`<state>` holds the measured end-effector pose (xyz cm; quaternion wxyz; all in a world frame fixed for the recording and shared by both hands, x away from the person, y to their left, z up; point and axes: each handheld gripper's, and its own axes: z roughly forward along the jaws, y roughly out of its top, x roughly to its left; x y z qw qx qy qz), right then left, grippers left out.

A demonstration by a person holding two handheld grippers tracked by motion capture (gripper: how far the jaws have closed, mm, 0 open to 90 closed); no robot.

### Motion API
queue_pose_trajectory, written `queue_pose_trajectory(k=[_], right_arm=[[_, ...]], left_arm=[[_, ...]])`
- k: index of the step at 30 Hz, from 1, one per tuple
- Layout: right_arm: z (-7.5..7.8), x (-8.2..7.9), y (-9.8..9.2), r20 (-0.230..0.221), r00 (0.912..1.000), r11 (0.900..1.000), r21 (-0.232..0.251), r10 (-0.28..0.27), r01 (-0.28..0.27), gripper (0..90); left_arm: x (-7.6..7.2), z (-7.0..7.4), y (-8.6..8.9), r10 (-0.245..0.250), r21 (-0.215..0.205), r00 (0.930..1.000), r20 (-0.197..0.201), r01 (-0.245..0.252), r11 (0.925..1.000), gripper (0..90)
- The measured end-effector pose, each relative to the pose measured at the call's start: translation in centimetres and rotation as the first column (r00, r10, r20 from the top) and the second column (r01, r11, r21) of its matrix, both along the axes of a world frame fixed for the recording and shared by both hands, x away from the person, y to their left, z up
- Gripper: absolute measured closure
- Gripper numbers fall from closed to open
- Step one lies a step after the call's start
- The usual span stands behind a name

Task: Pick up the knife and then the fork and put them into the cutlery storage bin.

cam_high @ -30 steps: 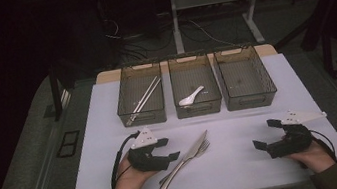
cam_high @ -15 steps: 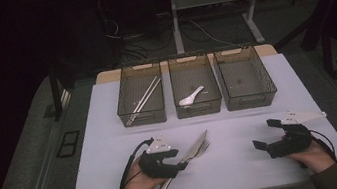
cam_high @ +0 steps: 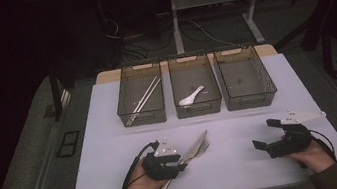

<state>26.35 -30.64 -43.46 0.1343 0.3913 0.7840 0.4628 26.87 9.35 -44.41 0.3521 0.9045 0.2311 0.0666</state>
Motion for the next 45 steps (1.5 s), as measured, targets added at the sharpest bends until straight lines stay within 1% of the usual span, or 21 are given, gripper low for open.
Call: queue_pose_trajectory(k=[3,9,12,13,14,16,18,24,25,27,29,31,32,36,37,38,43,45], right_arm=[[0.0,0.0,0.1,-0.001,1.0,1.0,0.0,0.001,-0.001,2.0],[0.0,0.0,0.1,-0.001,1.0,1.0,0.0,0.002,-0.002,2.0],[0.0,0.0,0.1,0.0,1.0,1.0,0.0,0.003,-0.003,2.0],[0.0,0.0,0.1,0.0,1.0,1.0,0.001,0.003,-0.003,2.0],[0.0,0.0,0.1,-0.001,1.0,1.0,0.001,0.003,-0.003,2.0],[0.0,0.0,0.1,-0.001,1.0,1.0,0.001,0.002,-0.002,2.0],[0.0,0.0,0.0,-0.001,1.0,1.0,0.001,0.002,-0.002,2.0],[0.0,0.0,0.1,-0.001,1.0,1.0,0.001,0.0,0.0,2.0],[0.0,0.0,0.0,0.0,1.0,1.0,0.001,0.001,-0.001,2.0],[0.0,0.0,0.0,0.0,1.0,1.0,0.0,0.001,-0.001,2.0],[0.0,0.0,0.0,-0.001,1.0,1.0,0.002,0.0,0.0,2.0],[0.0,0.1,0.0,-0.002,1.0,1.0,0.001,0.001,-0.001,2.0],[0.0,0.1,0.0,-0.003,1.0,1.0,0.001,0.001,-0.001,2.0],[0.0,0.1,0.0,-0.001,1.0,1.0,0.001,0.001,-0.001,2.0],[0.0,0.1,0.0,-0.002,1.0,1.0,0.001,0.001,-0.001,2.0],[0.0,0.1,0.0,-0.003,1.0,1.0,0.001,0.001,-0.001,2.0],[0.0,0.1,0.1,-0.005,1.0,1.0,0.002,0.004,-0.004,2.0],[0.0,0.1,0.1,-0.005,1.0,1.0,0.004,0.004,-0.004,2.0]], left_arm=[[-0.1,0.1,-0.2,0.003,0.011,1.0,0.004,-0.003,0.9999,66.4],[0.0,0.1,-0.1,0.004,0.0,0.9998,-0.021,-0.004,1.0,73.2],[0.2,0.1,0.0,0.015,-0.011,0.9991,-0.039,-0.015,0.9998,75.0],[0.4,0.1,0.1,0.012,-0.013,0.9993,-0.035,-0.013,0.9998,75.6],[0.3,0.1,0.1,0.022,-0.015,0.9987,-0.046,-0.023,0.9996,76.6],[0.4,0.0,0.1,0.024,-0.021,0.9985,-0.049,-0.025,0.9995,78.5],[0.6,0.1,0.2,0.014,-0.021,0.9987,-0.05,-0.015,0.9997,78.8],[0.7,0.1,0.4,0.027,-0.037,0.9963,-0.082,-0.03,0.9989,79.2],[0.8,0.1,0.5,0.018,-0.038,0.9972,-0.072,-0.021,0.9991,79.3],[0.8,0.3,0.6,0.018,-0.044,0.9972,-0.073,-0.021,0.9988,79.3],[0.9,0.4,0.9,0.022,-0.074,0.9959,-0.088,-0.029,0.9968,79.3],[0.9,0.5,1.0,0.037,-0.081,0.9957,-0.085,-0.044,0.9957,79.3],[1.0,0.5,1.1,0.033,-0.084,0.996,-0.083,-0.04,0.9957,79.4],[1.0,0.8,1.2,0.043,-0.1,0.9948,-0.093,-0.052,0.9937,79.4],[1.0,0.9,1.2,0.047,-0.104,0.9951,-0.087,-0.056,0.993,79.4],[1.1,1.0,1.2,0.043,-0.107,0.9957,-0.082,-0.052,0.993,79.4],[1.2,1.5,1.4,0.051,-0.136,0.9952,-0.083,-0.062,0.9888,79.5],[1.3,1.7,1.5,0.045,-0.143,0.996,-0.077,-0.056,0.9881,79.5]])
